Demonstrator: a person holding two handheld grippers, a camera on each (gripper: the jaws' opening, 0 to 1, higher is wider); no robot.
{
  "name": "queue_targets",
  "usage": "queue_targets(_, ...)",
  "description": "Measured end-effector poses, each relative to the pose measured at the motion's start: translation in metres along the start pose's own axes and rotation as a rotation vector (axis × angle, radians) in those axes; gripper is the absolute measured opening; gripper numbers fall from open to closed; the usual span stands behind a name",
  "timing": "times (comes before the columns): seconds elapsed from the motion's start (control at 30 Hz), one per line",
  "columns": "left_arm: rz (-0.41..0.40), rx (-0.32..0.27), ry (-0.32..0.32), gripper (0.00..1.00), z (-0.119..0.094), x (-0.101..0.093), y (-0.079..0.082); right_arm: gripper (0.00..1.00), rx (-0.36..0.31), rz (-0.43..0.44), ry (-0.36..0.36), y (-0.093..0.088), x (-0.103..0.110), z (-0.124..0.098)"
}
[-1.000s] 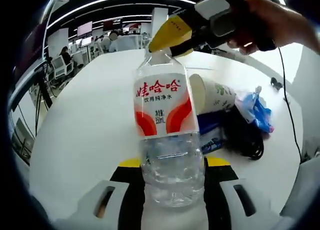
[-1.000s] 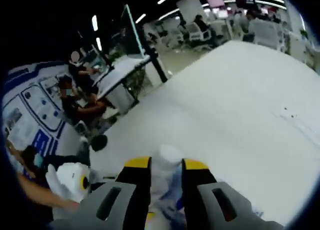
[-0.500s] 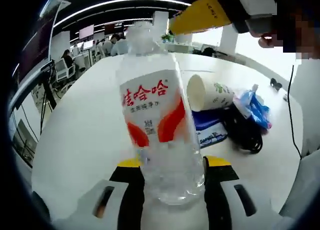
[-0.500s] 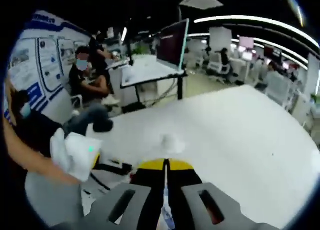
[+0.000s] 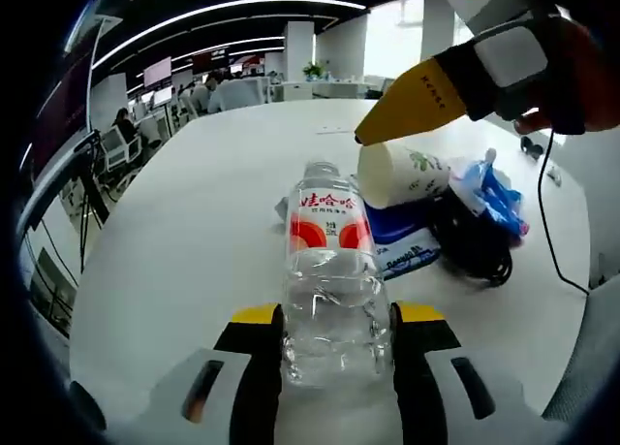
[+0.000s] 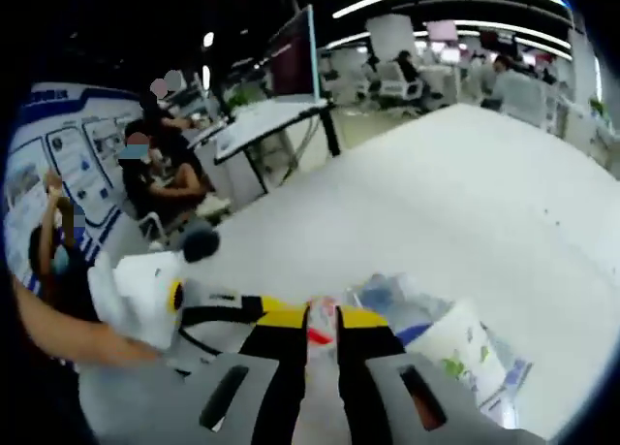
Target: Arrange the tabletop items into an orderly group along one side of the table until the central work area is clear of visible clutter.
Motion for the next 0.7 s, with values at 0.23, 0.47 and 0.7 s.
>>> queue_targets(0.23,-0.001,0.005,0.001,0.43,0.0,0.0,-0.001,0.26,0.014,0.14,-0.022,0.012,-0.016,0.009)
queue_targets(0.47,-0.01,0.003,0.004,0.43,0.0,0.0,-0.001,0.37,0.066,0.188,-0.052,0.011,-0.02,0.022)
queue_targets(0.7,-0.008,0.003,0.003,0.43,0.0,0.0,-0.002,0.44,0.092,0.276,-0.079,0.015,-0.023,0.037)
Point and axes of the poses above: the point that each gripper's makers call its tool centre point, and the gripper's own axes: z roughly forward along the fingers, x roughly to its left, y roughly out of its top, the point moved 5 cm from there along -z, roughly backward along the fingers, and after that the axes turned 1 degree about z, right-handed, at the moved point
